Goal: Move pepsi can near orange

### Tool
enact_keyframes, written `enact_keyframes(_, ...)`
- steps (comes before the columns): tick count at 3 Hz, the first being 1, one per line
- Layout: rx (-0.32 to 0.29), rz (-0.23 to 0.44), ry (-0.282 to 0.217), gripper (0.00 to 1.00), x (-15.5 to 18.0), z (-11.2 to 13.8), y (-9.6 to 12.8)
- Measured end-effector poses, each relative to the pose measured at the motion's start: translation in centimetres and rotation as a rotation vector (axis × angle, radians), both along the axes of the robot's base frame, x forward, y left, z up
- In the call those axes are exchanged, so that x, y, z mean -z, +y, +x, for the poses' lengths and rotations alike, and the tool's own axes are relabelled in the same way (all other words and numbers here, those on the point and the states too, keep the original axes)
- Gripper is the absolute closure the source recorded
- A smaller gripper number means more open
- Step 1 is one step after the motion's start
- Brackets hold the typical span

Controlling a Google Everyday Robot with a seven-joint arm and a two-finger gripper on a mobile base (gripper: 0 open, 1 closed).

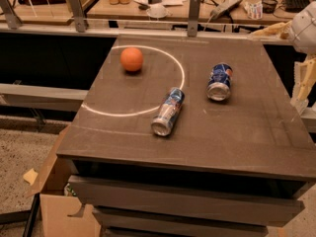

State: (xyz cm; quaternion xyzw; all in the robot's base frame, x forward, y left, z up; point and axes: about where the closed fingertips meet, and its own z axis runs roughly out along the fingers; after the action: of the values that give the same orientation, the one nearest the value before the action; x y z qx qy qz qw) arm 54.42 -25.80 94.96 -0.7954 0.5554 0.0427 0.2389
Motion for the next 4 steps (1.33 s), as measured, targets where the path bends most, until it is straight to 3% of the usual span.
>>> enact_keyframes(2, -0.085, -0.039, -0.094, 0.00, 0.1, 1.7, 0.8)
enact_keyframes(3, -0.238, -0.096, -0.155, 0.00, 0.8, 3.0, 1.6)
enact_keyframes(4, -0.440, -0.119, -0.199, 0.00, 1.9, 4.5, 2.7)
